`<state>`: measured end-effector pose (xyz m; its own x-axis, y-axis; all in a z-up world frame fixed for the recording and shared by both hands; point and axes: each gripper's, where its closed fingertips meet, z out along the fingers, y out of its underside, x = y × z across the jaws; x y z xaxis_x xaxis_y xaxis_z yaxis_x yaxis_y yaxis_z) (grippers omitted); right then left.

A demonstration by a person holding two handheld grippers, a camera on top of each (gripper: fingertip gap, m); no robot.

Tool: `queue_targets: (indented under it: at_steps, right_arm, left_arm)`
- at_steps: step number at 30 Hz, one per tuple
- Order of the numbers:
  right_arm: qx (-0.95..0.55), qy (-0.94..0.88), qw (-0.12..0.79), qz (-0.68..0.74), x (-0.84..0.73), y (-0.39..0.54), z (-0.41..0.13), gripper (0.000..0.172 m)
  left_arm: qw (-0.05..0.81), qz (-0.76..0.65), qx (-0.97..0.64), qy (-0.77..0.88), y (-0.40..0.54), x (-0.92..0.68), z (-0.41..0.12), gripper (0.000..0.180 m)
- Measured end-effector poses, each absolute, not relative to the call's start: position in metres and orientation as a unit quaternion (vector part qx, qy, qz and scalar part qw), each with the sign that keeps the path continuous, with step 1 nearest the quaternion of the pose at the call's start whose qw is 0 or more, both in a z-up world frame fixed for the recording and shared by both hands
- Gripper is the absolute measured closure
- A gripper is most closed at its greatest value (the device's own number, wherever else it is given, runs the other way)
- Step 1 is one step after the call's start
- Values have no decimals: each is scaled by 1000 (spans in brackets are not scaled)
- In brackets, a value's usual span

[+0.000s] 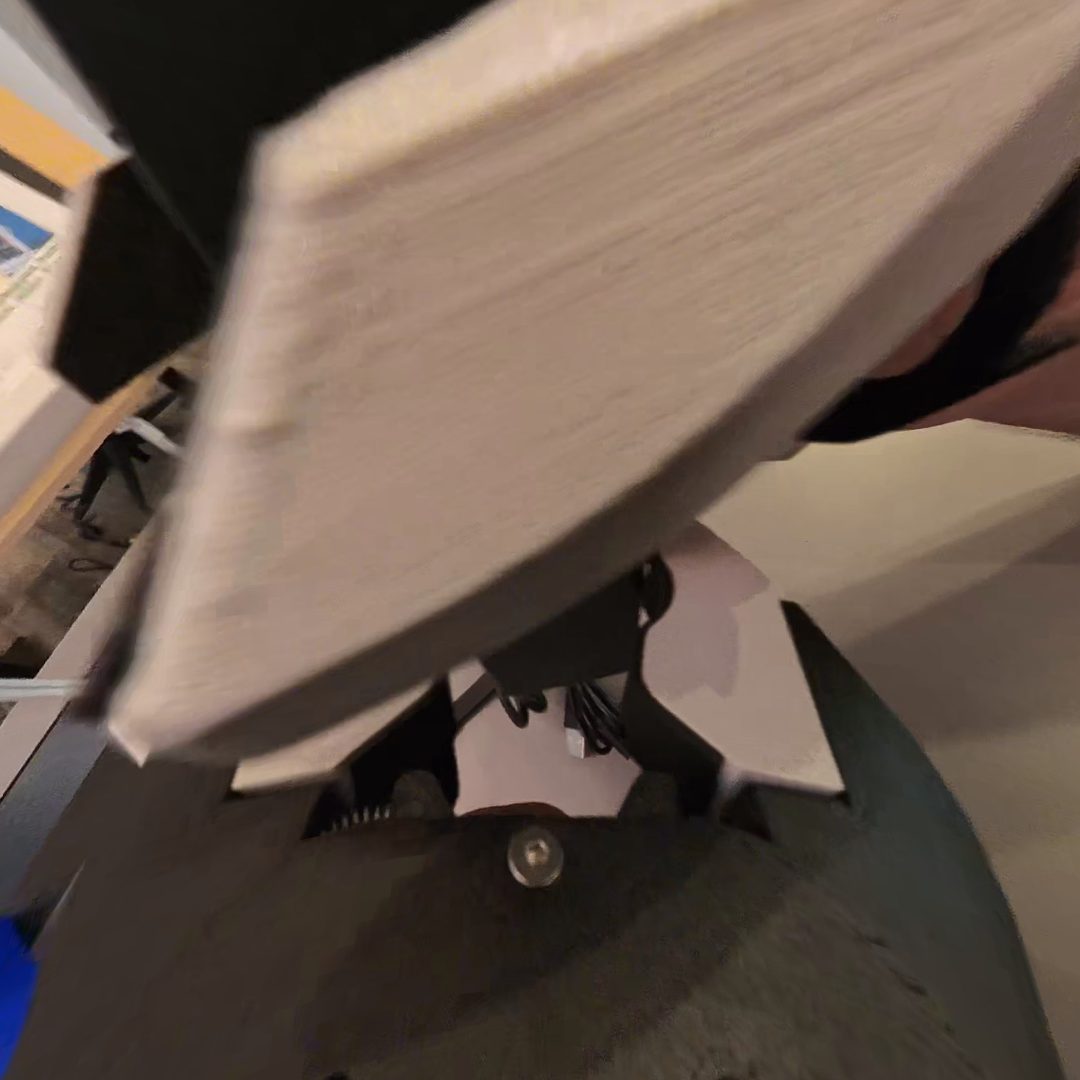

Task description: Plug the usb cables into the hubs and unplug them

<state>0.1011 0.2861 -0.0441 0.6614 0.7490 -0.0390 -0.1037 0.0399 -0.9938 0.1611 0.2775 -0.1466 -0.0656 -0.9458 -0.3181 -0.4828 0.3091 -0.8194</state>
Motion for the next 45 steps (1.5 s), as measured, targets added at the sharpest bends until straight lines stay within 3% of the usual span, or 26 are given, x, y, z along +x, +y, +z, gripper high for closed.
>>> queue_targets:
  at_steps: [3, 10, 15, 16, 17, 21, 22, 24, 26, 28, 30, 37, 45]
  right_arm:
    - [-620, -264, 672, 309, 102, 286, -44, 118]
    - [-623, -266, 650, 346, 108, 279, -40, 117]
    - [-616, -309, 588, 423, 99, 261, -48, 90]
    - [-612, -324, 581, 428, 96, 257, -48, 92]
    - [-611, -340, 578, 421, 93, 253, -50, 106]
    - [-637, -336, 574, 390, 90, 260, -53, 107]
    - [-645, -319, 578, 385, 92, 266, -53, 107]
    - [-665, -301, 580, 361, 96, 275, -57, 106]
    - [-669, -286, 585, 359, 96, 279, -57, 106]
    - [-664, -287, 588, 362, 90, 278, -54, 107]
    - [-664, -296, 588, 354, 85, 277, -54, 107]
    - [-661, -296, 591, 355, 87, 276, -53, 107]
    - [-637, -260, 632, 357, 116, 272, -30, 97]
  left_arm:
    - [434, -285, -523, 676, 273, 162, -146, 115]
    - [362, -359, -491, 706, 255, 151, -139, 116]
    - [275, -470, -441, 713, 224, 137, -128, 116]
    - [254, -484, -434, 716, 220, 134, -130, 116]
    - [240, -494, -429, 717, 217, 132, -131, 116]
    - [245, -502, -434, 707, 223, 133, -131, 116]
    - [264, -498, -444, 697, 229, 135, -128, 109]
    - [301, -485, -460, 680, 239, 139, -120, 75]
    - [332, -420, -477, 697, 249, 144, -128, 65]
    - [328, -396, -474, 715, 244, 147, -135, 73]
    - [327, -390, -466, 724, 240, 148, -138, 105]
    - [314, -444, -465, 699, 237, 147, -131, 111]
    - [264, -632, -423, 593, 243, 122, -99, 111]
